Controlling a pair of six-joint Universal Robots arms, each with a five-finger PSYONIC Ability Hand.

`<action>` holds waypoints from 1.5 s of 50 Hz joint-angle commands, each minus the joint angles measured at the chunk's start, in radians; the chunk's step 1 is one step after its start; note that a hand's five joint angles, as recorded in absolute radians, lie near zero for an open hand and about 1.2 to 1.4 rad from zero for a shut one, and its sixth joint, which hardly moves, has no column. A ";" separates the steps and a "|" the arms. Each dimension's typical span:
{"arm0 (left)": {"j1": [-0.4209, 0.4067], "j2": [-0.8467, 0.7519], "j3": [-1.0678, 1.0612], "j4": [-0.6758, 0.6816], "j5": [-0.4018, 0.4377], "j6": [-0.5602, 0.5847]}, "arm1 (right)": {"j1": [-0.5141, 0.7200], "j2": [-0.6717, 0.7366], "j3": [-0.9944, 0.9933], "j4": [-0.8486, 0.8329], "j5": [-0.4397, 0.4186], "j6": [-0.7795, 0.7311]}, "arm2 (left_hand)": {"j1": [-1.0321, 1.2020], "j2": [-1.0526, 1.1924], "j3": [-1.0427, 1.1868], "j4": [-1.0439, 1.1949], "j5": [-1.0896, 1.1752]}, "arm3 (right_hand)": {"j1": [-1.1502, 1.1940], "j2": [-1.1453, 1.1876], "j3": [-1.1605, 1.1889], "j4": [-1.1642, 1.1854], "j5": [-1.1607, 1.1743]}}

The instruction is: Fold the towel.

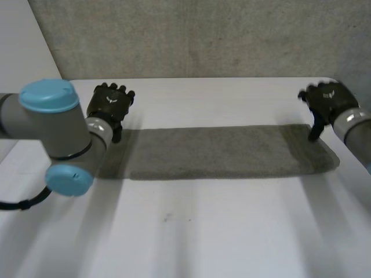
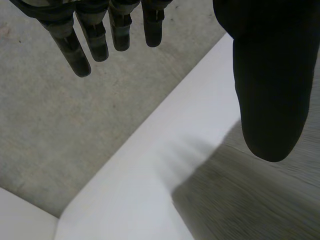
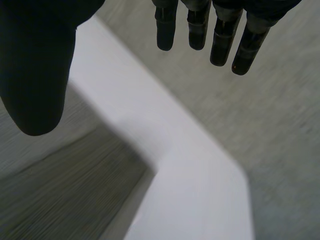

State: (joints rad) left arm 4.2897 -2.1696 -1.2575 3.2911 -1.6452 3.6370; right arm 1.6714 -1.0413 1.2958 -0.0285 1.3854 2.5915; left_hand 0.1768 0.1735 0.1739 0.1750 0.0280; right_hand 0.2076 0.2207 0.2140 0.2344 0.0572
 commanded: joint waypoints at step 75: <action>-0.011 0.205 -0.373 0.200 0.007 -0.118 | 0.562 0.144 0.054 -0.369 -0.172 -0.329 | -0.001 0.002 0.001 0.000 -0.027 | -0.033 -0.046 -0.039 -0.060 -0.057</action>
State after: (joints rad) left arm 4.2860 -1.9633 -1.6431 3.4752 -1.6390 3.5198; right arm 2.2532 -0.8019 1.3237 -0.3998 1.1517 2.1793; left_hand 0.1552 0.1512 0.1513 0.1509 0.0256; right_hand 0.3952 0.5250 0.5614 0.5569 0.3988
